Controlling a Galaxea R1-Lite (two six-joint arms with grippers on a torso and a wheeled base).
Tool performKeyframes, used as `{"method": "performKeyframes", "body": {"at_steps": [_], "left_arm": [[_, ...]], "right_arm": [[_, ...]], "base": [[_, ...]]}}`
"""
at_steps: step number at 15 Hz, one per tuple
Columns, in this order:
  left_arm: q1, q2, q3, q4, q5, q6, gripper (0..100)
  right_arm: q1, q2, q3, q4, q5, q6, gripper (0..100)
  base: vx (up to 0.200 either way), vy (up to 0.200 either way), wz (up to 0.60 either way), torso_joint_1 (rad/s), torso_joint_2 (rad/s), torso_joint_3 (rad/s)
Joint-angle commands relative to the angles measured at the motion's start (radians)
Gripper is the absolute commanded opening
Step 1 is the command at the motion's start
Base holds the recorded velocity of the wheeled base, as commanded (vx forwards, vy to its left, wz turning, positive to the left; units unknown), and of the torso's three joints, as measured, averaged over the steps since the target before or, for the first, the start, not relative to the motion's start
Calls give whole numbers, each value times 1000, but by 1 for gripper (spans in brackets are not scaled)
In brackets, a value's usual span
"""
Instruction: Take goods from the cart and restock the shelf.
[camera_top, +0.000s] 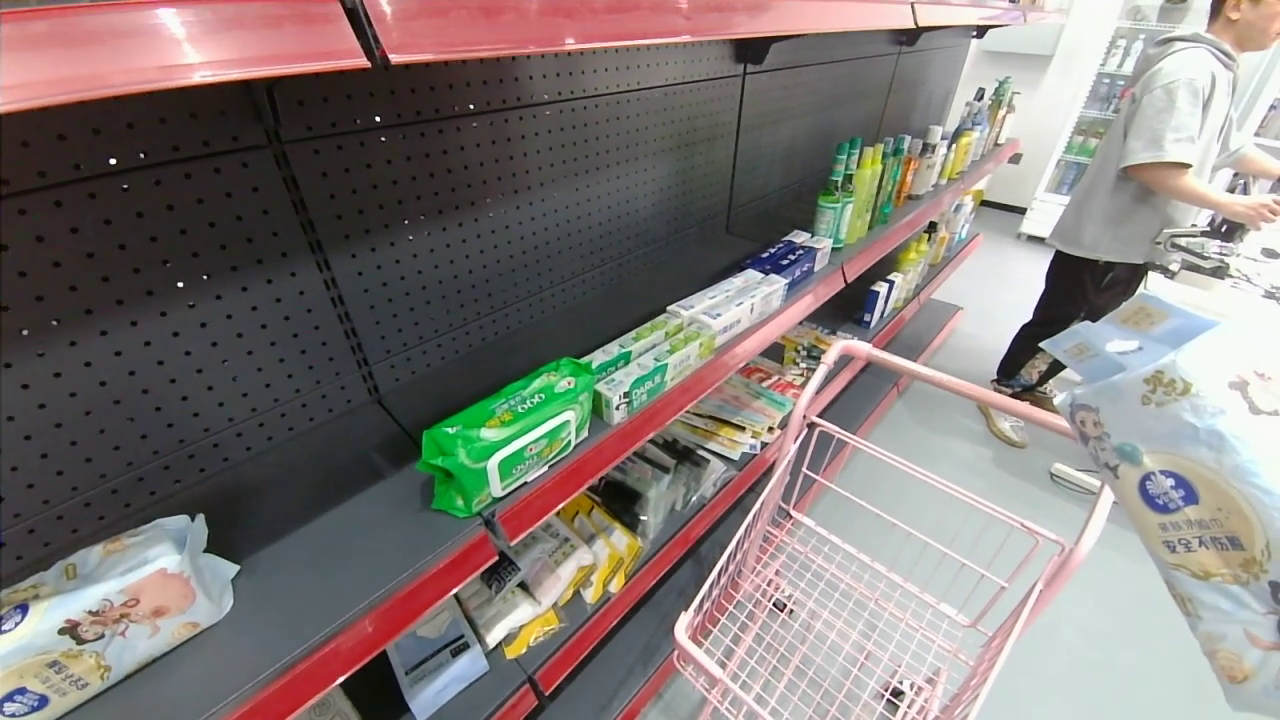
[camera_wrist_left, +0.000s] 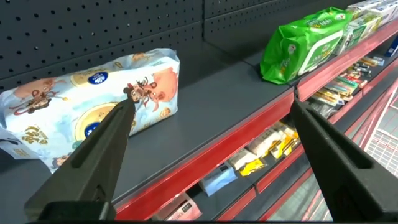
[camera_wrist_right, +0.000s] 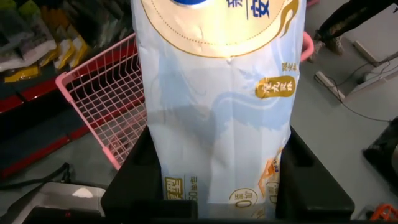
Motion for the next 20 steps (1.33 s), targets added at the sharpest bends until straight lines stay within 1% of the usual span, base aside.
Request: {"method": "performKeyframes", "body": {"at_steps": [1, 3, 20], "left_arm": [[0, 1, 0, 0, 1, 0, 100], [0, 1, 0, 0, 1, 0, 100], [0, 1, 0, 0, 1, 0, 100]], "right_arm": [[0, 11, -1, -1, -2, -1, 0], [-6, 11, 3, -4, -5, 1, 0], [-6, -12, 5, -6, -6, -15, 0]], "base": [[0, 0, 0, 71, -159, -76], [0, 0, 0, 31, -69, -38], [0, 0, 600, 2, 4, 0]]}}
